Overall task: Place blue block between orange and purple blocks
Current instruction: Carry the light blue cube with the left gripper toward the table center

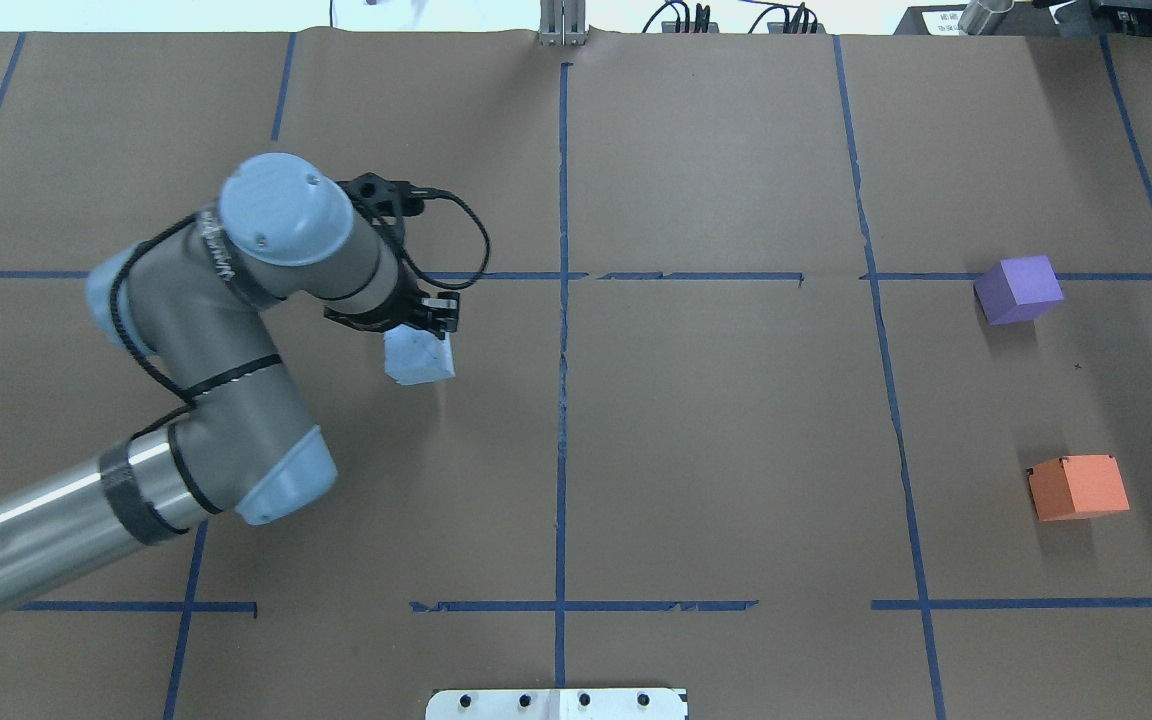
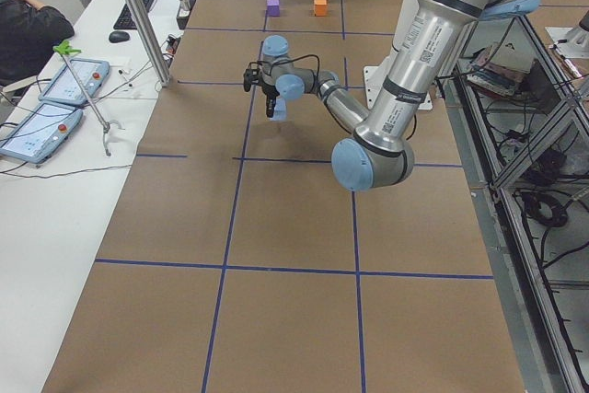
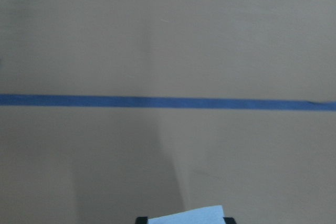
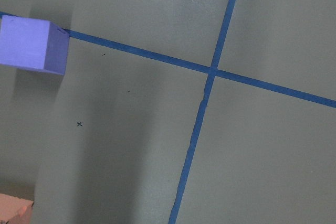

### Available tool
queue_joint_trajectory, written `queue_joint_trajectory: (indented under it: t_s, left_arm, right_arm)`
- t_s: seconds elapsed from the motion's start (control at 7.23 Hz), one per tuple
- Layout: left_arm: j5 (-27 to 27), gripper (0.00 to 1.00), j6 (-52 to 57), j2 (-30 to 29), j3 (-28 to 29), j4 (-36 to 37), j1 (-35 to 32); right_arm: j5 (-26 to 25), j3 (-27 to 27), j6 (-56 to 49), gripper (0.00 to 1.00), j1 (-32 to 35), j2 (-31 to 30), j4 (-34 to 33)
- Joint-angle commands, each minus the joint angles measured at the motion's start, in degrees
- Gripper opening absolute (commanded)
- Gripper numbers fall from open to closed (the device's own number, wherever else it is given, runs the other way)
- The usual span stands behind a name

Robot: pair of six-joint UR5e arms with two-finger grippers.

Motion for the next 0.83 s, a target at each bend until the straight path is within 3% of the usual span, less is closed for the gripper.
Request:
queue_joint_trajectory:
  t_s: [0.0, 0.28, 0.55, 0.69]
  left_arm:
    - [3.92, 0.25, 5.25, -12.06, 10.13, 1.82, 4.28]
    - [5.41, 0.28, 5.45, -18.25, 18.51, 1.73, 5.87]
    - [6.22, 1.0, 4.93, -18.36, 19.6, 1.64, 6.84]
    - [6.13, 1.0, 4.58, -18.53, 19.16, 1.91, 6.76]
  right_arm:
    - [-0.03, -0.5, 0.04, 1.0, 0.0, -0.02, 0.01]
    - [-0.03, -0.67, 0.04, 1.0, 0.0, -0.11, 0.01]
    - [-0.03, -0.68, 0.04, 1.0, 0.0, -0.11, -0.08]
    - [-0.03, -0.76, 0.04, 1.0, 0.0, -0.02, 0.01]
